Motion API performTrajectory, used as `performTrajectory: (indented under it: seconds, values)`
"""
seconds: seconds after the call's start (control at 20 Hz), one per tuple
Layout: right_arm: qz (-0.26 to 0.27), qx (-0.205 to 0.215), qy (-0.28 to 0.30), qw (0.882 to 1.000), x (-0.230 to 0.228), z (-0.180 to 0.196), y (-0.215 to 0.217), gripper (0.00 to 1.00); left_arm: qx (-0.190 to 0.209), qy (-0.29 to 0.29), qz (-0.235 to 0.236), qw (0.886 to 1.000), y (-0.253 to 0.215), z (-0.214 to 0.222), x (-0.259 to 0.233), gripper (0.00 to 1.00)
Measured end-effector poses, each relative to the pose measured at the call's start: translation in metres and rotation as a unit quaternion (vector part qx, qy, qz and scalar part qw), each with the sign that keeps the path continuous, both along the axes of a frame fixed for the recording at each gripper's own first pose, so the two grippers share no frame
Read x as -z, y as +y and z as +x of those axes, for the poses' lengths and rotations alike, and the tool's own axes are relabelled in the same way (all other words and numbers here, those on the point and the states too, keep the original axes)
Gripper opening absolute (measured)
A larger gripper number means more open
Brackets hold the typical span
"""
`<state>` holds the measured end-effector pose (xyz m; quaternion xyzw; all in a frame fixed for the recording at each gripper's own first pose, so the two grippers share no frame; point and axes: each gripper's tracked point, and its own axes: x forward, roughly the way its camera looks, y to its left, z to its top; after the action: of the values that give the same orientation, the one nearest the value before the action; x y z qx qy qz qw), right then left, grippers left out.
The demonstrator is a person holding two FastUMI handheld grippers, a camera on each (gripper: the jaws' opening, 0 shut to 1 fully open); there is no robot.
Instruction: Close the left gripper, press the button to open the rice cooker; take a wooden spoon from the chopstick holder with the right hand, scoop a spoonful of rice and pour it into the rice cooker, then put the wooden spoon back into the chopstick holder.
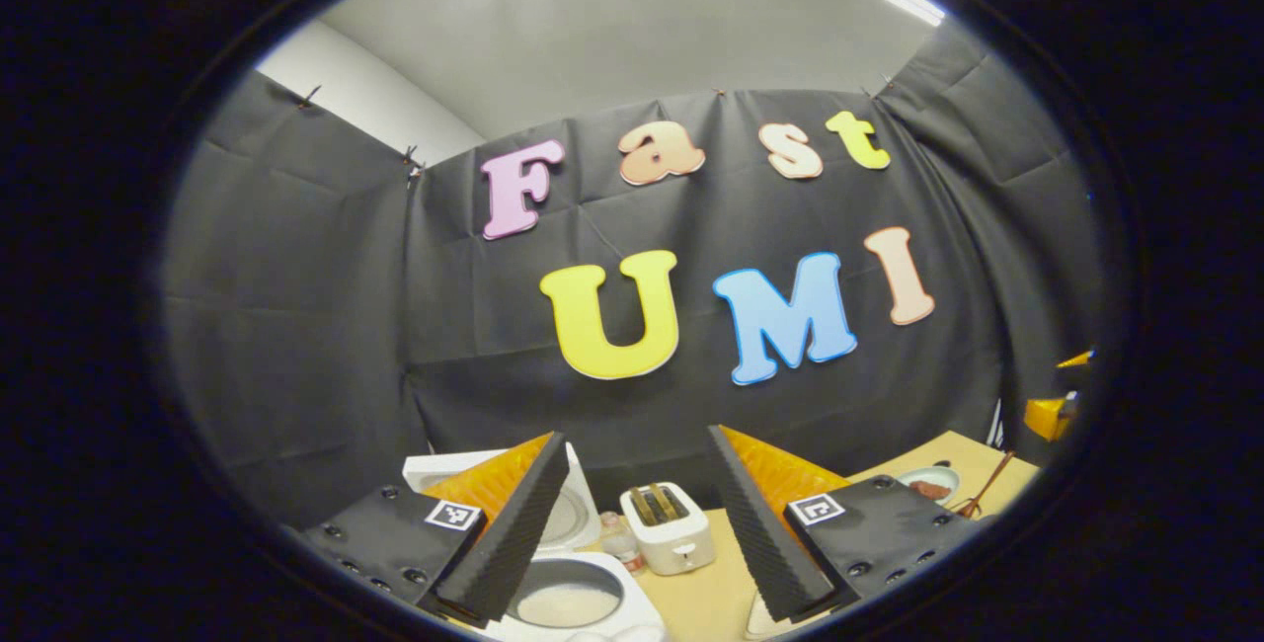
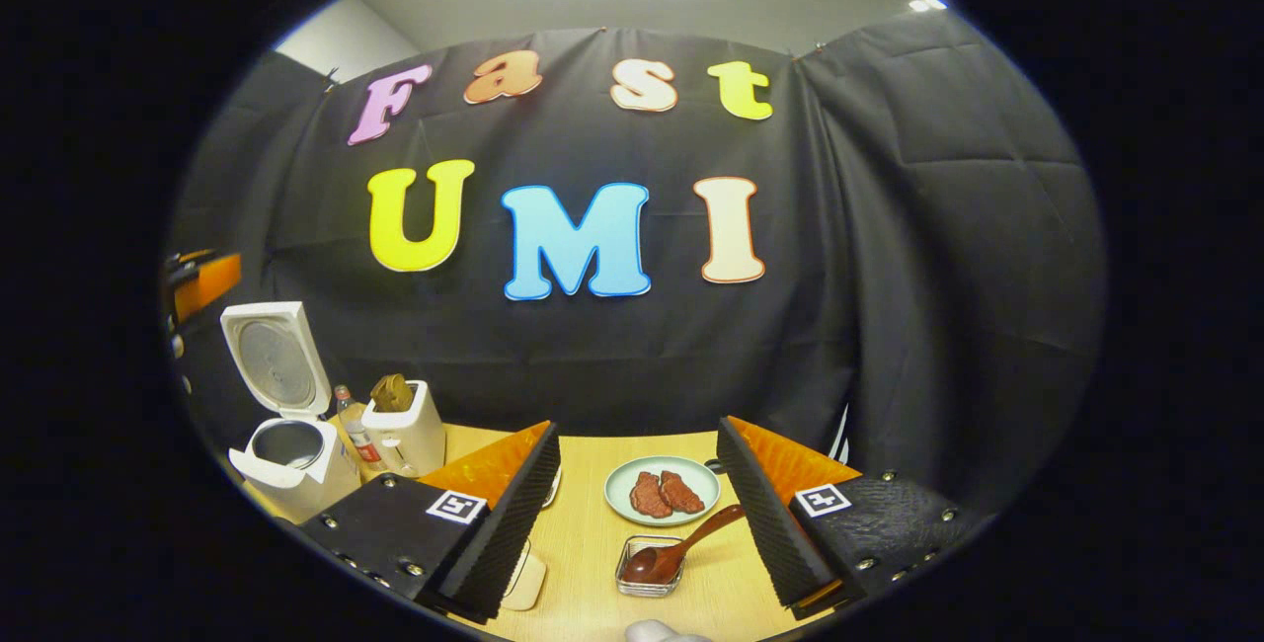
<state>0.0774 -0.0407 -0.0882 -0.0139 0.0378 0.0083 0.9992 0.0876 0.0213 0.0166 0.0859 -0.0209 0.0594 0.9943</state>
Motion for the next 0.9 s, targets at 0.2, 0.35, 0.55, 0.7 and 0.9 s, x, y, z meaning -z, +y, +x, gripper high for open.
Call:
performTrajectory:
  seconds: [0.2, 0.35, 0.55, 0.7, 0.9]
  values:
    - [0.013, -0.014, 0.018, 1.0, 0.005, -0.011, 0.03, 0.98, -0.023, -0.005, -0.038, 0.999, 0.06, 0.041, -0.021, 0.95]
    - [0.018, -0.011, 0.027, 0.999, 0.004, -0.014, 0.036, 0.98, -0.063, -0.009, -0.046, 0.997, 0.117, 0.072, -0.034, 0.96]
    - [0.02, -0.009, 0.05, 0.999, 0.011, -0.016, 0.045, 0.98, -0.106, 0.008, -0.07, 0.992, 0.182, 0.114, -0.028, 0.99]
    - [0.027, -0.012, 0.067, 0.997, 0.018, -0.015, 0.055, 0.98, -0.124, 0.043, -0.085, 0.988, 0.214, 0.15, 0.0, 0.96]
    - [0.025, -0.014, 0.082, 0.996, 0.026, -0.014, 0.066, 0.98, -0.129, 0.109, -0.115, 0.979, 0.229, 0.185, 0.061, 0.96]
